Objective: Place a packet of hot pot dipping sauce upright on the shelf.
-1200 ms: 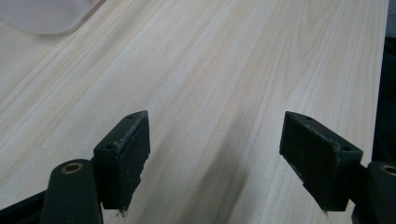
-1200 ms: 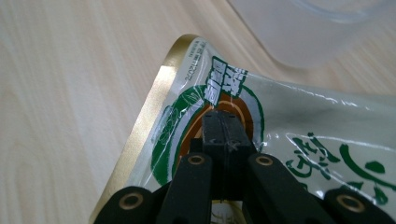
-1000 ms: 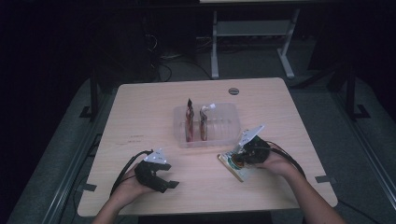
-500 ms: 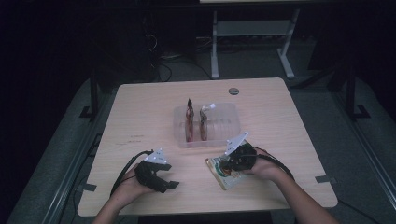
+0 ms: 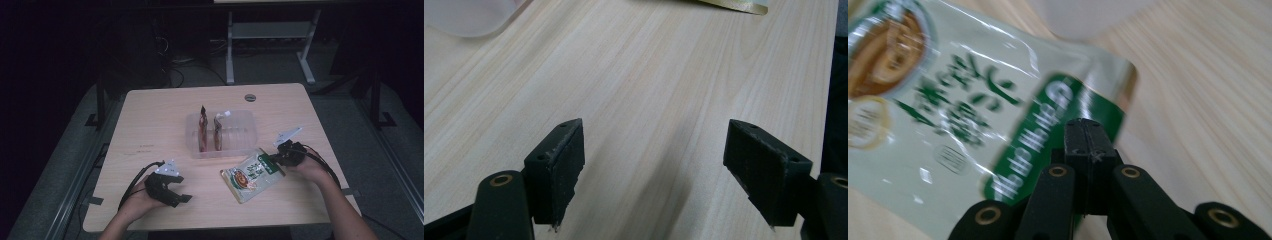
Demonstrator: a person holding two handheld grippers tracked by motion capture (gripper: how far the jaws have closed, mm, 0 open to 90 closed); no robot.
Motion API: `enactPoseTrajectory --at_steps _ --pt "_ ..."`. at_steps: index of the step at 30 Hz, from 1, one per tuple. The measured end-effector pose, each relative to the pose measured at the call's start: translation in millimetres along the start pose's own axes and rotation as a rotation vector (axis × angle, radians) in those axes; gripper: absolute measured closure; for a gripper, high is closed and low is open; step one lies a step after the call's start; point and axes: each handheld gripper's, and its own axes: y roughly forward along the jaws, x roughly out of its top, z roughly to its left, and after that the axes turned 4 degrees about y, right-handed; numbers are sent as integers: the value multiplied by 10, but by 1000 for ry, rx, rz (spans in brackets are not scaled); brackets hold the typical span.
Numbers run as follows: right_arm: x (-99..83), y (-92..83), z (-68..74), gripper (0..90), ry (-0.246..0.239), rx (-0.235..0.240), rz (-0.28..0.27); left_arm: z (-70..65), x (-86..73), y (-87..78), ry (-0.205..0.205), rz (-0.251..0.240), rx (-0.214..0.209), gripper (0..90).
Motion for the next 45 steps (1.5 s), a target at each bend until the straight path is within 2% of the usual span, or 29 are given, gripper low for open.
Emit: enactPoseTrajectory --at_steps 3,6,9,13,18,20,23,24,25,34,35,42,45 --pt "-9 -15 -26 898 16 7 -8 -1 -1 4 -5 -3 -2 242" --pt "7 10 8 898 6 28 6 4 -5 4 -5 -4 -3 242" --pt "16 17 19 898 -3 24 12 2 -5 -4 -3 -4 -2 242" --pt "12 21 41 898 6 56 9 12 -5 -12 8 3 -3 242" --pt "44 60 119 898 -18 98 6 6 -2 -7 -1 -4 -1 242" --pt "70 90 171 898 -55 117 7 4 -3 -7 -4 -9 1 242" --pt "93 112 224 898 -64 132 8 8 -3 -10 -2 -10 1 242" --pt "106 127 243 898 -75 139 4 8 -3 -11 -2 -10 1 242" --pt "134 158 273 898 -110 143 -1 9 -3 -11 -2 -10 1 242" --pt "275 276 452 898 -149 193 0 -2 4 -5 0 -13 3 242" --pt "305 306 494 897 -163 208 -3 -1 4 -5 -2 -16 2 242" --pt "379 371 639 898 -184 265 -11 0 9 -2 6 -14 5 241" --pt "411 406 714 898 -213 286 -13 -11 11 -1 3 -13 2 242"
